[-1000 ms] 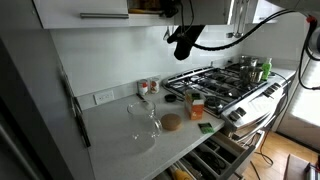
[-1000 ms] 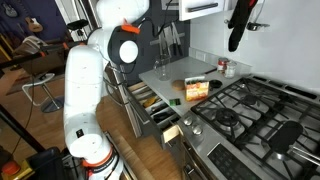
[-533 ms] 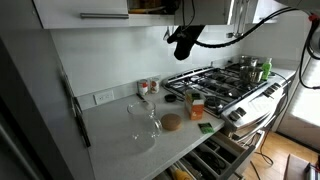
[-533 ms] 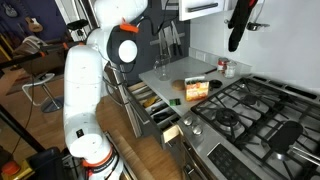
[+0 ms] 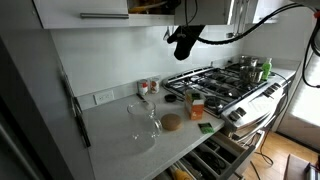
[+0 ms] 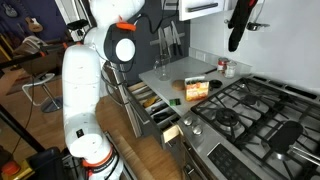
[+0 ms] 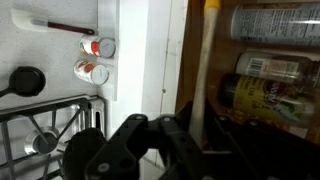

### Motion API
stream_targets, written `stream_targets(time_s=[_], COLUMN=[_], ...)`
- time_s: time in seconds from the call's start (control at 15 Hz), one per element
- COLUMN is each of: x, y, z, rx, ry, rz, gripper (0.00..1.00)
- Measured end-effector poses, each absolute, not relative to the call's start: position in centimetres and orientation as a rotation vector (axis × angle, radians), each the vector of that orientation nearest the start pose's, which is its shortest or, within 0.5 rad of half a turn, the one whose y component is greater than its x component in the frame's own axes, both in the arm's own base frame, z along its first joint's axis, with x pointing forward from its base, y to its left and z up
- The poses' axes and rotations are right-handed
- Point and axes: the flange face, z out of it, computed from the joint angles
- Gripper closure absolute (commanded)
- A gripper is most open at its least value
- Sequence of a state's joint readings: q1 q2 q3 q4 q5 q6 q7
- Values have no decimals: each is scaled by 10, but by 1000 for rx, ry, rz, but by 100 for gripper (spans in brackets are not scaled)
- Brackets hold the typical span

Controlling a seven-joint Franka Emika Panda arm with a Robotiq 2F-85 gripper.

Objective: Open the right door of the upper cabinet on the left and remove the orange spatula then put it in the glass jug

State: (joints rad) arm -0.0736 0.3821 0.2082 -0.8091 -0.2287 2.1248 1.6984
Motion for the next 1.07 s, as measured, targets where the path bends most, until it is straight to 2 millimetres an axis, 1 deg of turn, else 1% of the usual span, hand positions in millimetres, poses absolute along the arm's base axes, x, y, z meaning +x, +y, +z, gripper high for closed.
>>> stream_targets(time_s=[0.2,0.53,0.73,1.07], x=[652,632,624,613], y=[29,21,18,20], z=[830,856,867,880], rx=[-1631,-1537,-1486,-1479], ry=[1684,1705,1709,1661], rz=[-900,-902,-901,-901], gripper=[97,97,97,97])
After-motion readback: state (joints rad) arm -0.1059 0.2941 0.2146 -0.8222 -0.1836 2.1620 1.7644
